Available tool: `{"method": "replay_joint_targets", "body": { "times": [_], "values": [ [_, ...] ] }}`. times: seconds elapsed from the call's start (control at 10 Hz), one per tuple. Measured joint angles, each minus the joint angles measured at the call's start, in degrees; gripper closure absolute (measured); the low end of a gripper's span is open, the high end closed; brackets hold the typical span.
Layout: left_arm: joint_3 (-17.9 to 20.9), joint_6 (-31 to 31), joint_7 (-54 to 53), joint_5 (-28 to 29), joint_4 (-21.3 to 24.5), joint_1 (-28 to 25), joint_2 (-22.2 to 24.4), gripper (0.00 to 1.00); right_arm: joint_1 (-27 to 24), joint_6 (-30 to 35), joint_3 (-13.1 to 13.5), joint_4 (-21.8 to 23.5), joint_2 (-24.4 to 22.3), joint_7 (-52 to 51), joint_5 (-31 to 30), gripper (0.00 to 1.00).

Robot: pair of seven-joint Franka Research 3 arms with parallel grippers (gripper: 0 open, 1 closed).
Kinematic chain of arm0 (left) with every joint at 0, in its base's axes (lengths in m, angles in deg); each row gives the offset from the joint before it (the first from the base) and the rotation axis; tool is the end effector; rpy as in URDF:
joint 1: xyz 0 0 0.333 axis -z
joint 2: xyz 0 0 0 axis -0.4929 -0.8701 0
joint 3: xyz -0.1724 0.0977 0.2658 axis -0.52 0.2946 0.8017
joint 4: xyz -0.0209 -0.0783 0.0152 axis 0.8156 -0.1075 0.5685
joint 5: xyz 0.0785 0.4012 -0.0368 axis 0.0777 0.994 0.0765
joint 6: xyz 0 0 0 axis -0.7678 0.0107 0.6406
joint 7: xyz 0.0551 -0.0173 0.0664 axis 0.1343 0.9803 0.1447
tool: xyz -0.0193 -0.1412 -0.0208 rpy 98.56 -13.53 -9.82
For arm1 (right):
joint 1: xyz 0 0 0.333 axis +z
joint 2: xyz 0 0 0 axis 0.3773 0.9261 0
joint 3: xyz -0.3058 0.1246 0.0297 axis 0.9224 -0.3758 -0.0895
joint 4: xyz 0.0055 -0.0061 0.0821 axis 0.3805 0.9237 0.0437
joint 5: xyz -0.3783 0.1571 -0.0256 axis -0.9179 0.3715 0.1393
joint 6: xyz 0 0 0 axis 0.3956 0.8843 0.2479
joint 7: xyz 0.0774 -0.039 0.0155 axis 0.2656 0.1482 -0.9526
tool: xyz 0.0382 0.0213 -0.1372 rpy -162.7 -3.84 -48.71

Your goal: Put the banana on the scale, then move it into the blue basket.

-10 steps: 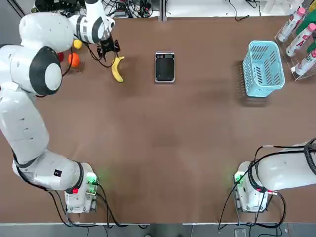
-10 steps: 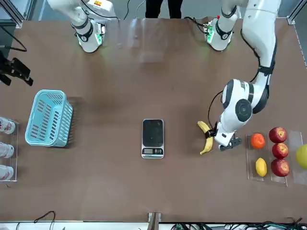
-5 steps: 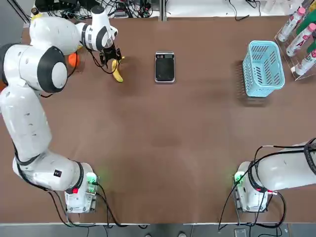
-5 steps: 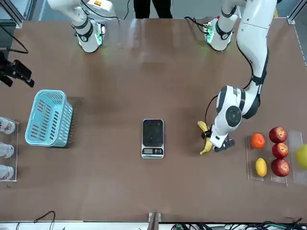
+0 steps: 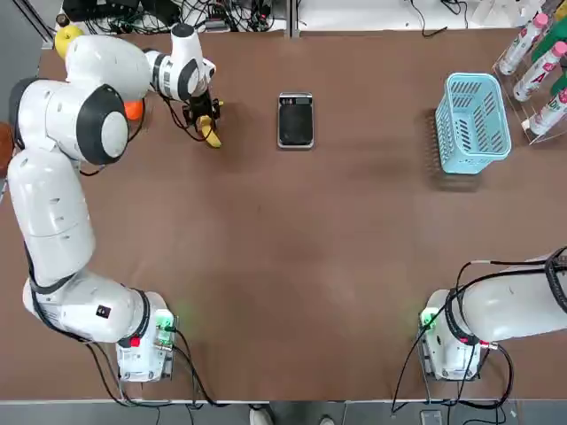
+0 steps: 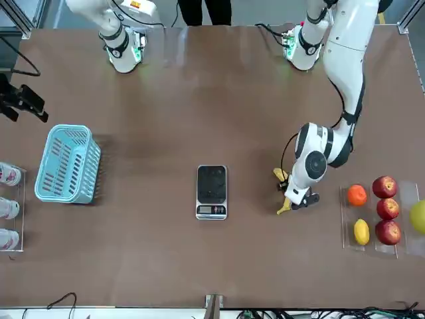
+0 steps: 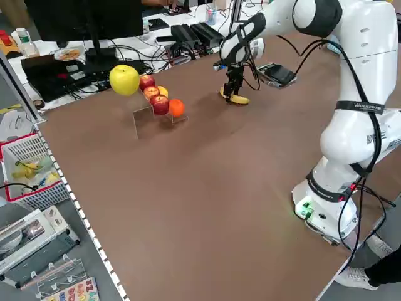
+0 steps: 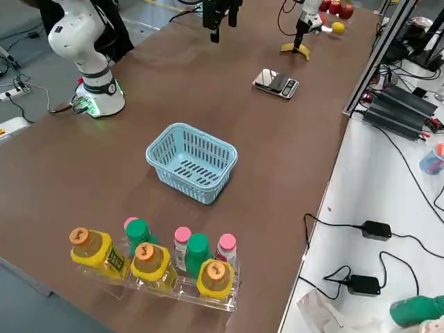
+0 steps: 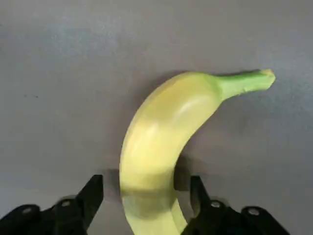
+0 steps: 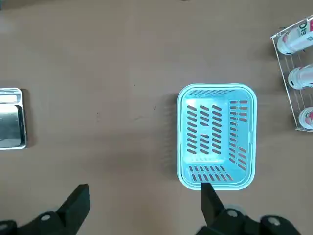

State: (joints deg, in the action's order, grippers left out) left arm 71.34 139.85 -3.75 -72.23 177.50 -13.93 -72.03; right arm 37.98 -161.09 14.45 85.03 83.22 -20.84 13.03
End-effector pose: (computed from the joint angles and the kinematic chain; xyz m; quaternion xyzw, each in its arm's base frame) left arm 0.6216 -0.1798 0.1417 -0.9908 -0.1232 0.0463 0.0331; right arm 0.5659 -0.0111 0.6364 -0.9991 0.0260 -0.0305 0.0136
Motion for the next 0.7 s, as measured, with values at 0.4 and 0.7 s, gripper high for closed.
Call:
{"method": "replay_joint_targets", "body": {
  "times": [0.4,0.7],
  "values": [
    [0.1,0.0,0.0,0.0,-0.4,-0.3,0.2,0.65,0.0,0.0,0.0,0.0,0.0,0.0,0.0,0.00],
    [-0.2,-6.3,2.5,0.0,-4.7,-0.4,4.4,0.66,-0.1,0.0,0.1,0.3,0.0,0.0,0.0,0.00]
  ]
}}
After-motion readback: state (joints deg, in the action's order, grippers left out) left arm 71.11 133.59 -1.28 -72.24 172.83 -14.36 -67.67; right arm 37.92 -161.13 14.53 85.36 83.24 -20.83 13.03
